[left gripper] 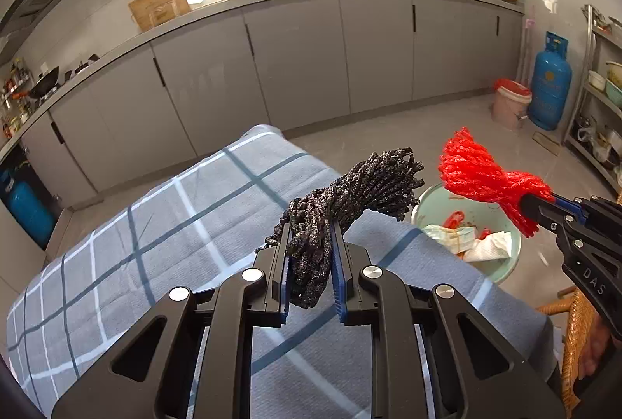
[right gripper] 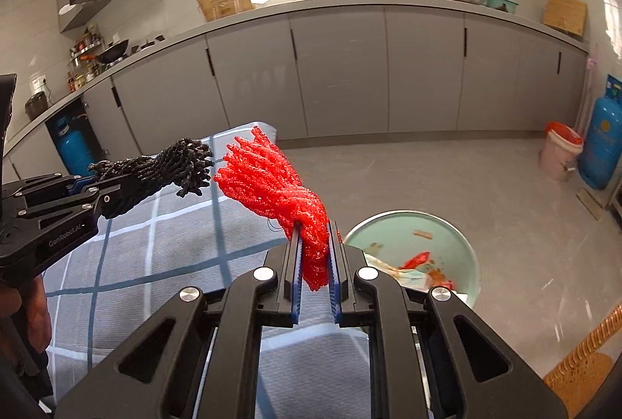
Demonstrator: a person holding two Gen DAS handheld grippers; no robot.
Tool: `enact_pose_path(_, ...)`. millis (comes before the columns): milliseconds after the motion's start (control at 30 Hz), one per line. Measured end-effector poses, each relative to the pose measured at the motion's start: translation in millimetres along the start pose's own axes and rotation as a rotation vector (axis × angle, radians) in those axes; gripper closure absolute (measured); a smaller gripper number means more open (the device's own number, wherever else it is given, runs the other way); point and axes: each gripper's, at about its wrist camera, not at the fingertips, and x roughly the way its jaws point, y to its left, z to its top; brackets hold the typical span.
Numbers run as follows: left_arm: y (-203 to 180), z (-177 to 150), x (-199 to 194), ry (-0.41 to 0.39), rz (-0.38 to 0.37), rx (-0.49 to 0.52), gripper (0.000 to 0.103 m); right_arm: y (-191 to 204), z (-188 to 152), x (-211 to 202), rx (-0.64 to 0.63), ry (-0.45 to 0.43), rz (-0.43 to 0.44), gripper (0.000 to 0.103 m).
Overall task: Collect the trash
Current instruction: 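Carry the black and red mesh nets over the green basin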
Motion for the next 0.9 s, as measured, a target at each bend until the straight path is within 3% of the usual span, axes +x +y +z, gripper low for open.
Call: enact_pose_path(900,-100.0,34.6,38.3,0.001,-0.103,0.117,0.085,-92.4,-6.0,1.4,0.137,-0.013,-0.113,0.090)
